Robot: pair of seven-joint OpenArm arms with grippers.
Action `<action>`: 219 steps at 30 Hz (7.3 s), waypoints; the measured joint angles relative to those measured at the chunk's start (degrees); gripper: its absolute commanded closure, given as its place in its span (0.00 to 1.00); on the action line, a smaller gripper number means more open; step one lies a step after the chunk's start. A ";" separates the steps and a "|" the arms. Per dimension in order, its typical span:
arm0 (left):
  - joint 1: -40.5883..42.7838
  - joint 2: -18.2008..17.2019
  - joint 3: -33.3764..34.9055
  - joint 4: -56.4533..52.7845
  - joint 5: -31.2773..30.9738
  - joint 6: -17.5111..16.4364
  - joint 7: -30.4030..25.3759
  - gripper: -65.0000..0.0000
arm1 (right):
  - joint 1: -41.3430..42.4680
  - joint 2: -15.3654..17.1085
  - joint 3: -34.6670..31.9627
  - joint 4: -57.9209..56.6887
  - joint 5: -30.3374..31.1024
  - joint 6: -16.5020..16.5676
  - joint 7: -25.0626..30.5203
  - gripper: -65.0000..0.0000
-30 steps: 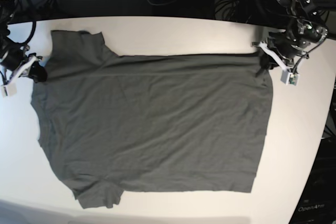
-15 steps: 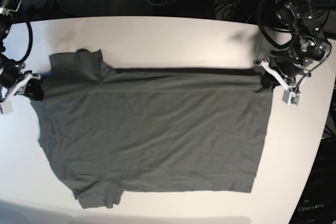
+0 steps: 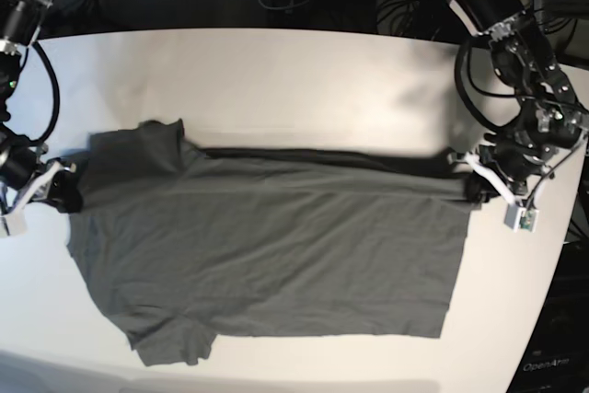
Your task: Fold the T-shirt properly
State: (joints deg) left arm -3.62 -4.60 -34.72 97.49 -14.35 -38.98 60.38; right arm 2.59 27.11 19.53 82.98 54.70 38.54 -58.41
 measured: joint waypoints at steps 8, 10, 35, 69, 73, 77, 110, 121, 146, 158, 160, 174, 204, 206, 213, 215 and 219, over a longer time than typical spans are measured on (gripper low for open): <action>-2.78 0.13 0.04 -0.07 0.02 0.00 -0.31 0.97 | 3.91 -0.66 -3.80 -0.04 -0.11 0.00 0.11 0.99; -3.17 0.68 -0.04 -0.07 0.07 0.04 -0.26 0.97 | 3.91 -0.70 -3.82 -0.04 -1.31 0.02 0.46 0.99; -5.22 1.79 0.09 -8.17 0.37 0.20 -9.88 0.97 | 12.94 -7.17 -6.71 -7.13 -22.86 0.02 5.01 0.99; -10.95 -2.34 0.04 -20.63 0.87 0.28 -14.38 0.97 | 20.87 -1.42 -14.34 -24.50 -25.66 0.04 15.58 0.99; -11.19 -2.25 0.04 -20.63 0.90 0.24 -14.36 0.97 | 21.68 -0.42 -14.38 -24.50 -25.68 0.04 15.69 0.99; -12.15 -3.52 0.09 -20.63 0.24 0.20 -14.47 0.97 | 22.01 -0.33 -14.38 -24.48 -25.46 0.04 15.82 0.99; -11.76 -3.54 0.37 -28.59 1.09 0.42 -22.99 0.97 | 21.81 -3.78 -16.20 -24.50 -33.62 0.17 22.36 0.99; -11.78 -3.52 0.37 -31.19 0.98 0.44 -27.98 0.97 | 21.16 -4.50 -17.49 -24.50 -33.81 0.20 23.34 0.99; -11.76 -3.65 0.31 -31.19 0.92 0.46 -28.30 0.73 | 23.52 -2.95 -17.42 -36.92 -34.07 0.20 30.05 0.66; -10.95 -3.74 0.31 -31.15 0.90 0.42 -28.46 0.73 | 24.44 -2.91 -17.42 -36.92 -34.18 0.20 30.88 0.54; -10.84 -4.11 0.28 -31.15 0.90 0.42 -28.35 0.73 | 25.14 -2.32 -17.42 -36.92 -33.94 0.20 30.99 0.54; -10.47 -4.28 0.09 -30.73 0.55 0.17 -28.46 0.73 | 24.68 -0.33 -16.98 -36.74 -33.73 0.20 30.62 0.82; -8.63 -3.78 4.17 -27.82 1.01 0.31 -28.06 0.97 | 10.95 -6.88 -7.26 -19.34 -33.90 0.42 26.08 0.99; -8.81 -3.85 4.48 -28.22 2.95 0.31 -28.50 0.97 | 11.56 -6.88 -7.26 -22.08 -33.79 0.42 26.80 0.99; -9.25 -3.50 4.52 -33.40 7.15 0.20 -28.09 0.97 | 11.85 -6.86 -7.26 -24.48 -34.18 0.42 26.82 0.99; -9.86 -3.67 4.52 -33.92 7.10 0.22 -28.46 0.97 | 11.80 -6.84 -7.26 -24.50 -34.21 0.42 26.91 0.99; -10.49 -3.98 4.52 -34.21 7.10 0.42 -28.52 0.97 | 11.02 -6.84 -7.26 -24.48 -33.81 0.39 26.93 0.99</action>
State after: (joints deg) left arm -14.11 -8.58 -30.20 63.29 -7.25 -38.57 31.86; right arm 13.61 20.27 12.27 58.50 20.88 38.94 -31.48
